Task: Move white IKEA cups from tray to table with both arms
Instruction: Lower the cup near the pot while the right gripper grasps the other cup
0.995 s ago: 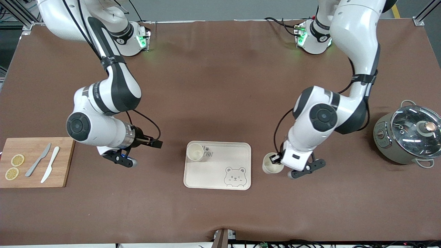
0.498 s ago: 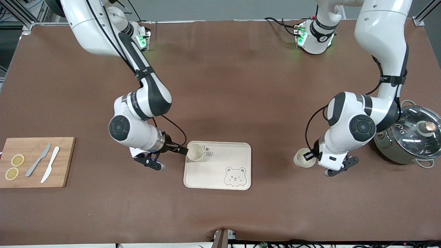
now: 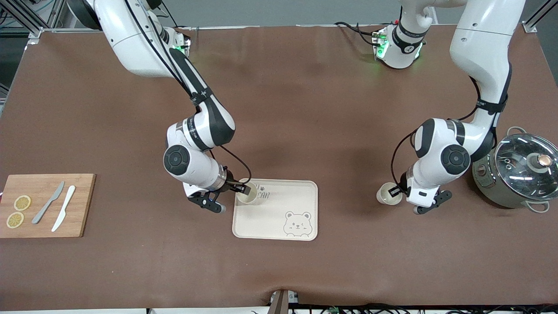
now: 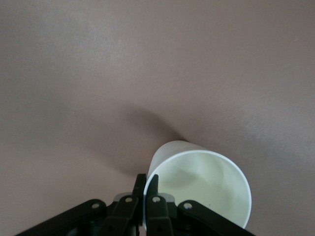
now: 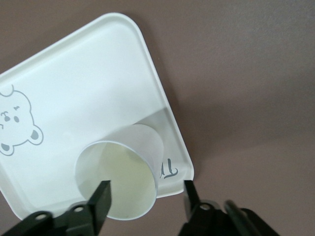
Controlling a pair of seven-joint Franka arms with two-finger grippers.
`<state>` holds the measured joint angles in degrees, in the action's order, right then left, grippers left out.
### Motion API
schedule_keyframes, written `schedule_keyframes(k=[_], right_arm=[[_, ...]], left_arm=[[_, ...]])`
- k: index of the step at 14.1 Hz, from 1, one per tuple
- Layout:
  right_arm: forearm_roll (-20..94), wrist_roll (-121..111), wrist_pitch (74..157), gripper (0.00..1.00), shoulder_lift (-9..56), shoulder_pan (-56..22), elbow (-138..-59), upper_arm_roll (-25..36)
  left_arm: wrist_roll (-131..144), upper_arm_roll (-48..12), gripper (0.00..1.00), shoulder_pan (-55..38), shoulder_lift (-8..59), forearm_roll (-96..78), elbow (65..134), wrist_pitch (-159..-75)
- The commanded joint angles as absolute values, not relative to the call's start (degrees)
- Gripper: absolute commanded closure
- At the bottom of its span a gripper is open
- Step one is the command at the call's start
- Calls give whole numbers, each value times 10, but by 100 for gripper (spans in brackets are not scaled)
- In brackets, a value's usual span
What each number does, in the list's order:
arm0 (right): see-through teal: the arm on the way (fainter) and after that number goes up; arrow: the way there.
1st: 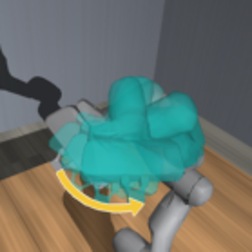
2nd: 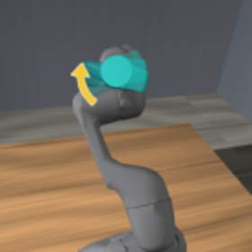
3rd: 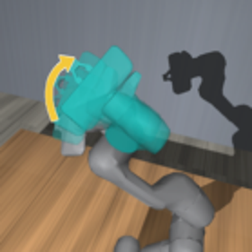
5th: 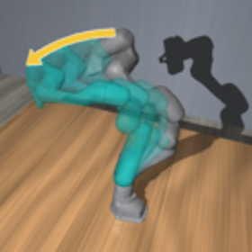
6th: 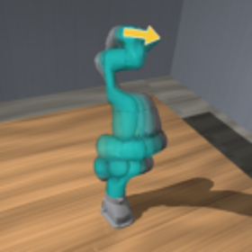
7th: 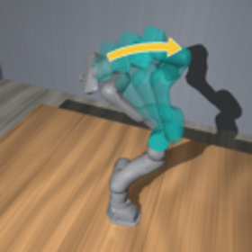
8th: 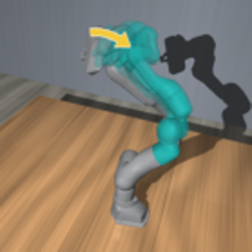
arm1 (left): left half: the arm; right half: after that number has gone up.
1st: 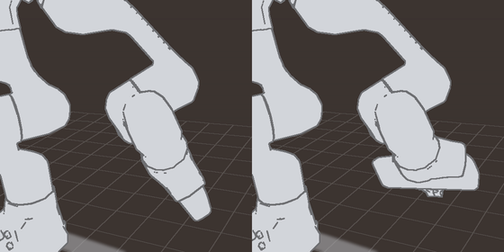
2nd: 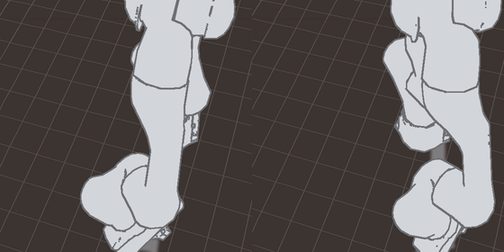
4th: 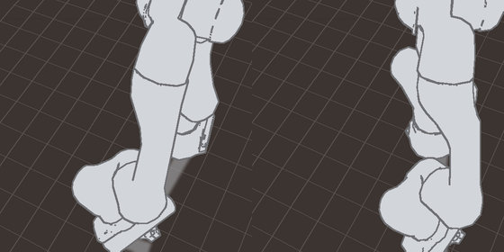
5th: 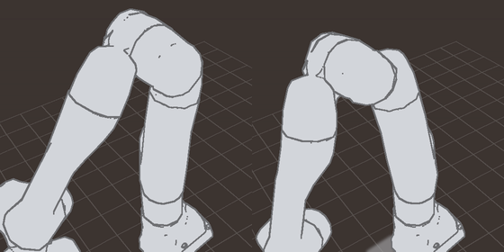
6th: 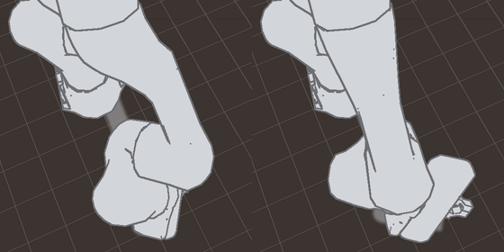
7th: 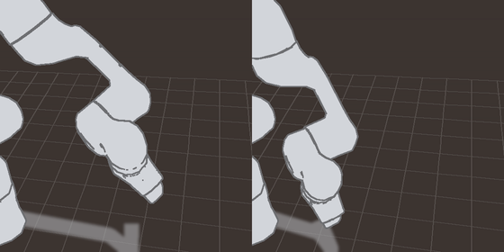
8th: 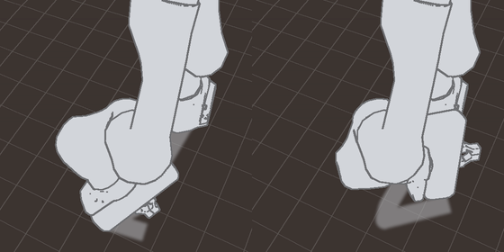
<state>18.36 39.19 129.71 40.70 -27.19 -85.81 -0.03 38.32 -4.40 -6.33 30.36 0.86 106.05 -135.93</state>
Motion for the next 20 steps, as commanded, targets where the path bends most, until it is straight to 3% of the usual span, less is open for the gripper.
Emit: schedule_keyframes(k=[1, 3, 4, 5, 6, 9, 10, 12, 13, 14, 20], right_arm=[[187, 400, 1303, 65, 413, -280, -856, 7], [187, 400, 1310, 65, 414, -280, -858, 7], [187, 400, 1310, 70, 414, -280, -858, 7], [187, 400, 1310, 85, 414, -280, -858, 7], [187, 400, 1309, 92, 414, -280, -858, 7], [187, 400, 1305, 100, 413, -279, -859, 7], [187, 403, 1300, 100, 410, -273, -859, 7], [188, 410, 1290, 100, 406, -271, -856, 7], [189, 412, 1273, 100, 399, -265, -853, 7], [188, 411, 1248, 100, 390, -258, -850, 8], [183, 332, 1098, 100, 315, -165, -858, 9]], left_arm=[[381, -50, 100, -52, 276, 18, 1085, -1367], [381, -50, 100, -51, 269, 18, 1092, -1364], [381, -50, 100, -50, 264, 18, 1093, -1360], [380, -49, 100, -47, 263, 18, 1094, -1360], [380, -50, 100, -44, 265, 18, 1095, -1360], [380, -49, 100, -44, 268, 18, 1099, -1360], [381, -49, 88, -44, 269, 18, 1098, -1360], [383, -50, 44, -44, 268, 18, 1096, -1360], [384, -50, 16, -44, 264, 18, 1093, -1360], [381, -50, 0, -44, 258, 18, 1092, -1359], [381, -52, 0, -45, 230, 18, 1049, -1319]])
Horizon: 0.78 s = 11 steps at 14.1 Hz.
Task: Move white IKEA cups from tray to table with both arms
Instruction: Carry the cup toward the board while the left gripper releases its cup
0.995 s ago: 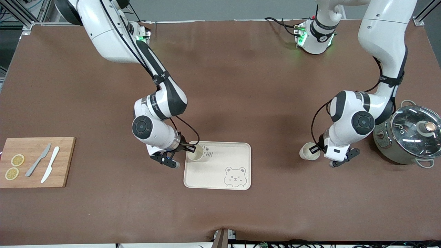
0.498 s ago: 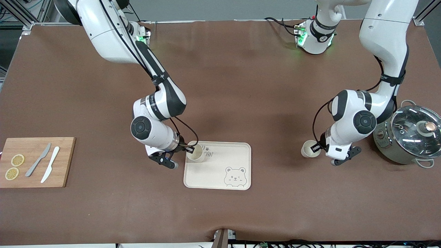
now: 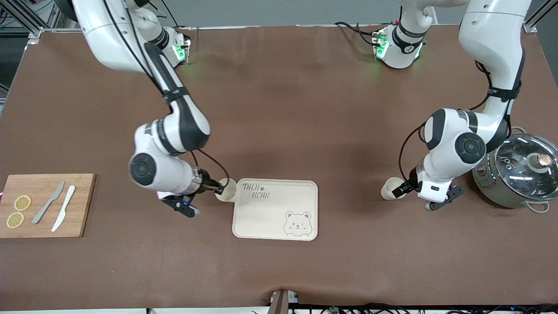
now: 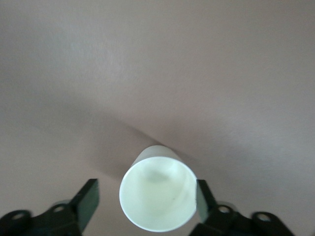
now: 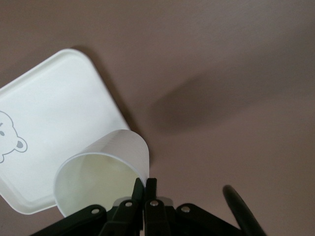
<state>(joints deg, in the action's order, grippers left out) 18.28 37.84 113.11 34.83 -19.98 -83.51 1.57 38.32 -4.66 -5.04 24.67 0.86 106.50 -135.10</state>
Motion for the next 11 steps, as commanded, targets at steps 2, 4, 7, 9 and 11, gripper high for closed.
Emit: schedule_keyframes(k=[2, 4, 7, 9, 11], right_arm=[[143, 274, 1087, 100, 287, -128, -895, 11], [92, 206, 1091, 100, 266, -90, -936, 12], [84, 80, 1091, 100, 256, -19, -974, 12], [70, 9, 1091, 100, 254, 17, -989, 13], [34, -32, 1089, 100, 251, 49, -998, 14]], left_arm=[[369, -52, 0, -44, 222, 18, 1025, -1287], [350, -50, 0, -40, 213, 18, 1004, -1253], [306, -50, 0, -19, 198, 18, 974, -1203], [260, -48, 0, -15, 183, 18, 958, -1173], [219, -48, 0, -16, 157, 18, 949, -1152]])
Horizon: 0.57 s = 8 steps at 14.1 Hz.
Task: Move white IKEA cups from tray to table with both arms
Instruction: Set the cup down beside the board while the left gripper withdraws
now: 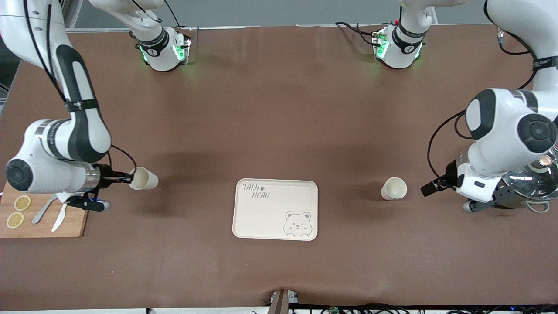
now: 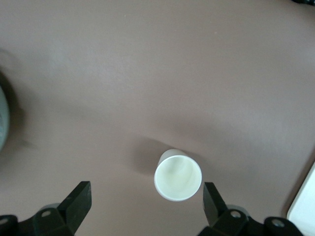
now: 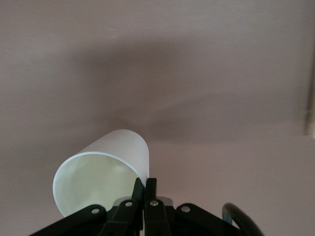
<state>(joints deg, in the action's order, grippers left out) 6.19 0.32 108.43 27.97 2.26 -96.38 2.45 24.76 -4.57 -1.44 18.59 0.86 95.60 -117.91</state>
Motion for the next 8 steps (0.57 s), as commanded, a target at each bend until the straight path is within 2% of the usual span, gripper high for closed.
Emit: schedule_keyframes(k=[1, 5, 8], right_arm=[[32, -53, 1092, 100, 250, 62, -1008, 14], [30, -90, 1103, 100, 249, 88, -1034, 15], [25, -105, 1163, 100, 247, 92, -1079, 15]], left_arm=[[214, -51, 0, -16, 148, 18, 945, -1144], [157, -46, 0, -13, 100, 18, 922, -1051], [151, -44, 0, -10, 64, 18, 904, -1005]])
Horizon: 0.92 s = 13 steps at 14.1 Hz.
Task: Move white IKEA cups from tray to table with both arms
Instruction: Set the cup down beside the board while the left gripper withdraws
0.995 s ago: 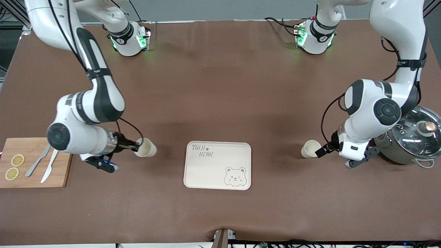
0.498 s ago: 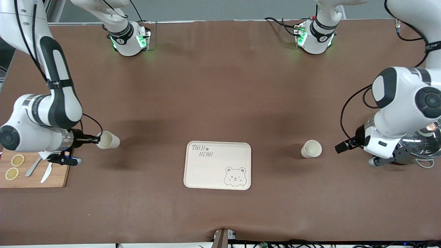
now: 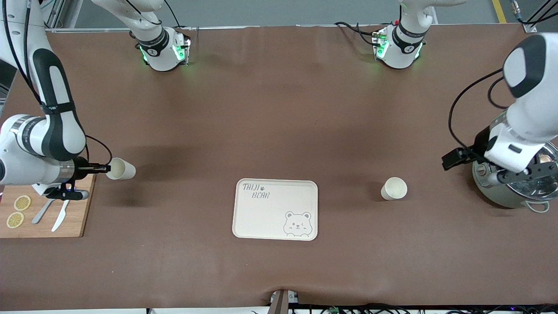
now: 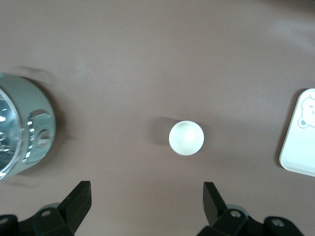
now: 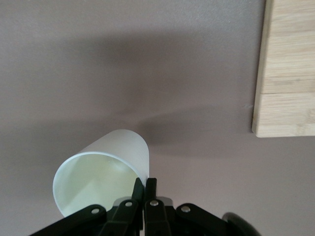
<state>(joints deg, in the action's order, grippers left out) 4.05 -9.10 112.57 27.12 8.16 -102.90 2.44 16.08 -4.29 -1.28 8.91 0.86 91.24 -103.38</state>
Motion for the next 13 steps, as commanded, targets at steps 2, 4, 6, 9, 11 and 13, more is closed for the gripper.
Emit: schedule_keyframes(k=[2, 4, 6, 9, 11, 13], right_arm=[[25, -106, 1184, 100, 248, 96, -1096, 14], [25, -109, 1187, 100, 248, 96, -1101, 15], [25, -110, 1187, 97, 249, 98, -1103, 15], [25, -108, 1180, 0, 251, 97, -1093, 14], [26, -107, 1175, 0, 249, 95, -1079, 13], [32, -107, 1153, 0, 249, 93, -1053, 11]], left_arm=[[149, -48, 0, -11, 44, 19, 897, -970], [146, -50, 0, -15, 25, 18, 894, -951], [145, -60, 0, -12, 3, 18, 893, -915], [114, -59, 0, -10, -25, 13, 896, -874], [97, -55, 0, -23, -40, 12, 905, -867], [96, -54, 0, -39, -69, 12, 929, -865]])
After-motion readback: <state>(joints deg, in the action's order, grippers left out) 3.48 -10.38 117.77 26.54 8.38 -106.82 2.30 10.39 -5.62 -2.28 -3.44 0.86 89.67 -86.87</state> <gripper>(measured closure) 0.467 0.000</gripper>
